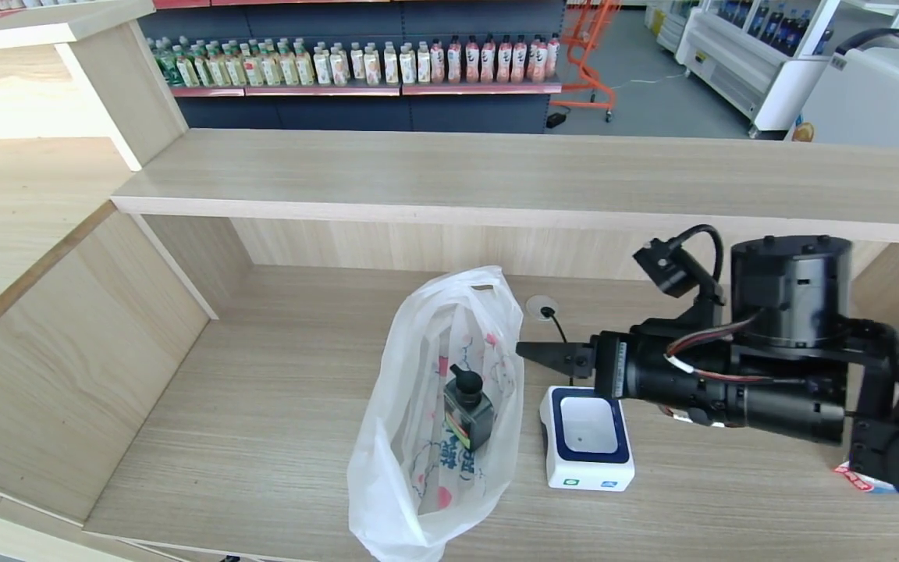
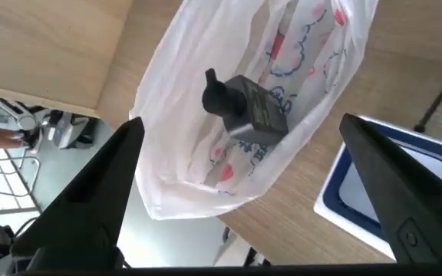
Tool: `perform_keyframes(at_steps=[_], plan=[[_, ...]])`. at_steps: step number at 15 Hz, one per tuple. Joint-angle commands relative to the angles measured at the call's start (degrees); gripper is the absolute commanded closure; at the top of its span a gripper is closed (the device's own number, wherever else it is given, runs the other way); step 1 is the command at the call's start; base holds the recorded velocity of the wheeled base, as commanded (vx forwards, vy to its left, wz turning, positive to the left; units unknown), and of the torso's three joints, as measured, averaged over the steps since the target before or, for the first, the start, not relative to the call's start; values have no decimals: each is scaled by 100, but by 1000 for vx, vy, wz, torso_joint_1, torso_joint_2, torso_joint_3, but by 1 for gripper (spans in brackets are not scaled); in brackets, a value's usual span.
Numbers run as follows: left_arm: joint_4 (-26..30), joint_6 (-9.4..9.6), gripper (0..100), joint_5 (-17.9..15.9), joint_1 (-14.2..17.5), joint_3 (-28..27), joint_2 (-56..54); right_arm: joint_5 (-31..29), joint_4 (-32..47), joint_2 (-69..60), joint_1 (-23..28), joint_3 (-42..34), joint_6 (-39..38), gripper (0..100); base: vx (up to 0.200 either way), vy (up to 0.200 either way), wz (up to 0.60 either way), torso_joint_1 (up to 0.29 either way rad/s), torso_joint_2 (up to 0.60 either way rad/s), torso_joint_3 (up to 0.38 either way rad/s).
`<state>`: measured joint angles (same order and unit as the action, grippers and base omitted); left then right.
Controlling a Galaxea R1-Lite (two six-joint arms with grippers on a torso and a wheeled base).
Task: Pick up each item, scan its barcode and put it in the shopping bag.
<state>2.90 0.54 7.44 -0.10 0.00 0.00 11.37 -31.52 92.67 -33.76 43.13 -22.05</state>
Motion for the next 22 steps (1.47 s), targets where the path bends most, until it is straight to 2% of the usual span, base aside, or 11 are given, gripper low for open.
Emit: perform_keyframes(at_steps=[1,3,7,12,15,19,22], plan=[[0,-1,0,3,1,0,9,-21,1219,-2060,853,-753,614,0,0,0,0,0,0,0],[0,-1,0,3,1,0,9,-30,2194,-2895,1319,-780,843,0,0,0,0,0,0,0],[0,-1,0,3,1,0,9,-12,2792,-3370,2268,-859,922,0,0,0,0,0,0,0],[0,-10,0,3,1,0,9,-12,2950,-3326,2374,-780,922,0,0,0,0,0,0,0],[0,8,0,3,1,0,9,-4,2959,-3300,2374,-806,922,0,-200,0,0,7,2,1],[0,-1,0,3,1,0,9,-30,2959,-3273,2444,-815,913,0,0,0,0,0,0,0],[0,-1,0,3,1,0,9,-21,2959,-3256,2646,-780,913,0,0,-200,0,12,5,1]])
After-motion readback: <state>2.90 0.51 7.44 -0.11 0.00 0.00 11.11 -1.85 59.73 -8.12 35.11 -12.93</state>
